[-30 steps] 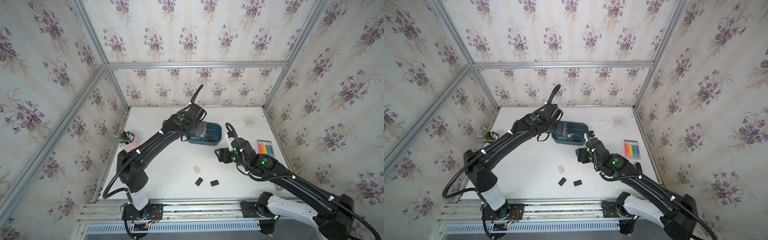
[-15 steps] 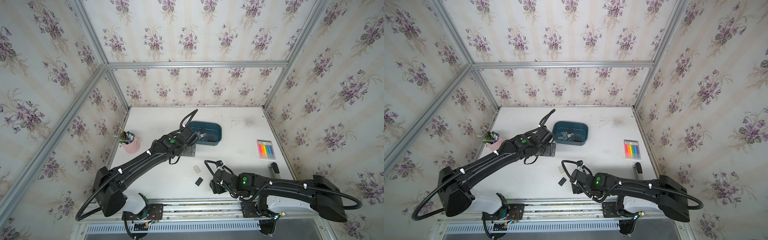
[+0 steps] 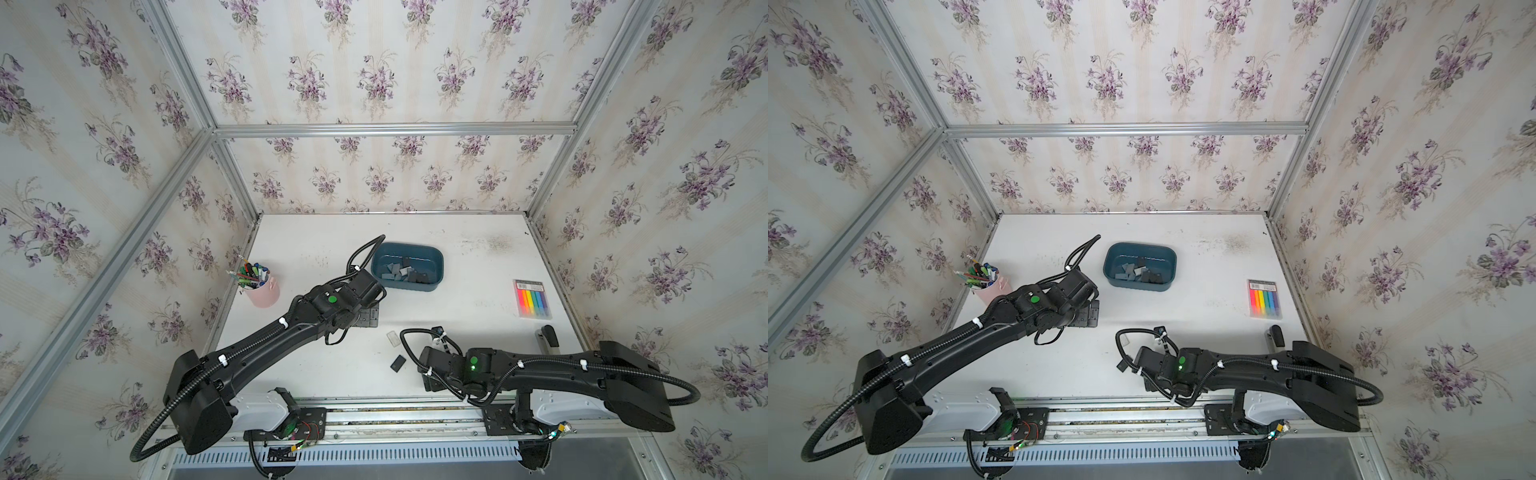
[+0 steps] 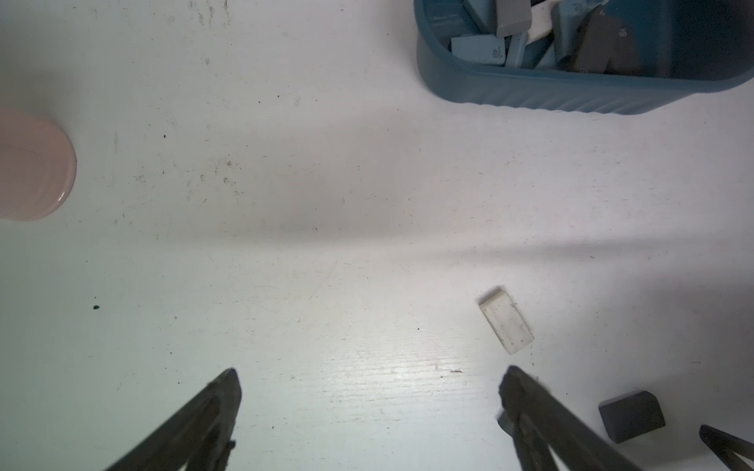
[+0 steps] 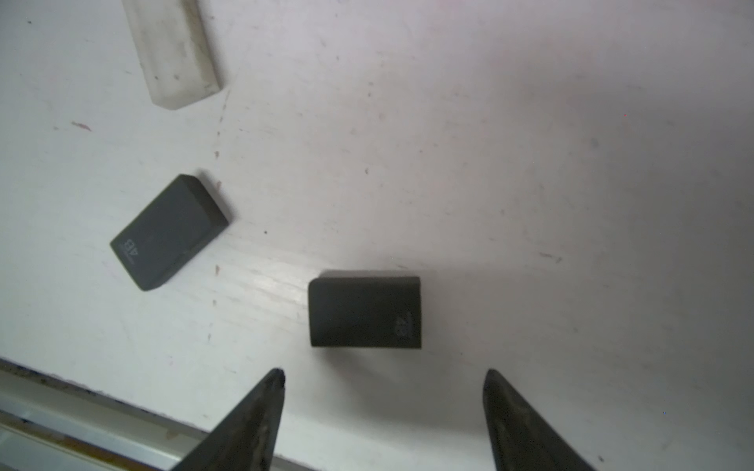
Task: Put the eraser in the storage box
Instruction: Pick up the eraser from the center of the board.
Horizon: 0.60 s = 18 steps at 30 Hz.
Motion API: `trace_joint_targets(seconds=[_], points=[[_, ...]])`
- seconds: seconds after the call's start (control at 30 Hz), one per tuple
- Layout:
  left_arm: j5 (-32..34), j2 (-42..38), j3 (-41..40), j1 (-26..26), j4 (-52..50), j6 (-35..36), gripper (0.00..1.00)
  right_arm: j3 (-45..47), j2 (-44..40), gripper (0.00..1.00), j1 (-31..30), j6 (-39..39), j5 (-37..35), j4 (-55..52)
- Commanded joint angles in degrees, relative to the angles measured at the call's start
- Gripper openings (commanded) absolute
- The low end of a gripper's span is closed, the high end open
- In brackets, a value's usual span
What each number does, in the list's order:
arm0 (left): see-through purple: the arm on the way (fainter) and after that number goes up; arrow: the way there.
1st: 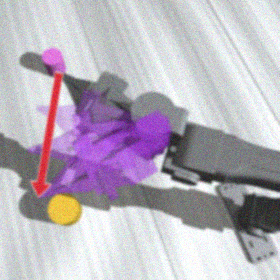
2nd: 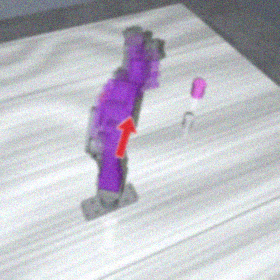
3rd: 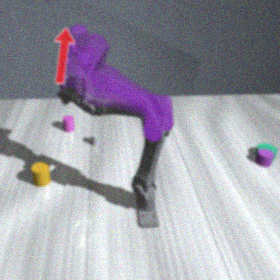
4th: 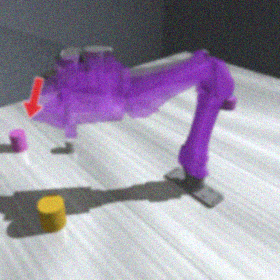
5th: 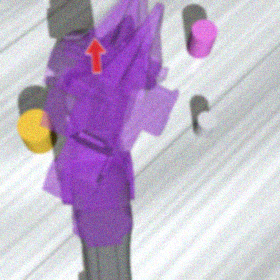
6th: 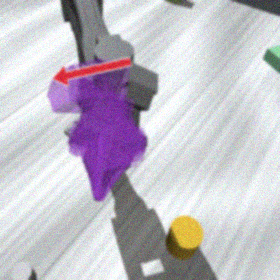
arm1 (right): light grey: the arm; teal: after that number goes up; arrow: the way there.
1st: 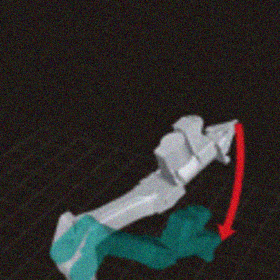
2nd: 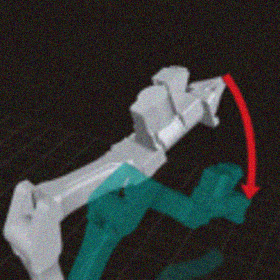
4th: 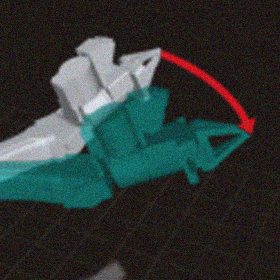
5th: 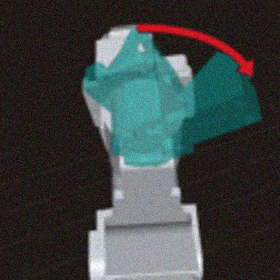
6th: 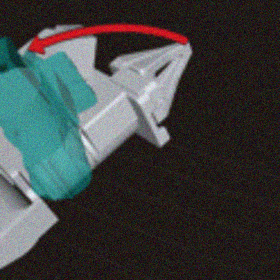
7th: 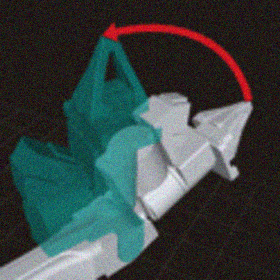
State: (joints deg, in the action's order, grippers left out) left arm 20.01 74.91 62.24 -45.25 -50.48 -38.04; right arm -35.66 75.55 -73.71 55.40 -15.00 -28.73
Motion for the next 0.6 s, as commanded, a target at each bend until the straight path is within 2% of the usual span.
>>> trace_joint_targets(seconds=[0.0,0.3,0.57], points=[[0.9,-0.3,-0.7,-0.1,-0.5,-1.6,0.99,-2.1,3.5,0.79,0.0,-0.6,-3.6,-2.0],[-0.1,-1.2,-4.0,-0.8,-0.2,-2.6,0.99,-1.5,7.1,0.77,2.1,-2.7,-0.9,2.4],[-0.4,-1.9,-6.6,-0.8,0.3,-3.1,0.99,-1.8,7.6,0.65,3.8,-4.3,2.0,4.0]])
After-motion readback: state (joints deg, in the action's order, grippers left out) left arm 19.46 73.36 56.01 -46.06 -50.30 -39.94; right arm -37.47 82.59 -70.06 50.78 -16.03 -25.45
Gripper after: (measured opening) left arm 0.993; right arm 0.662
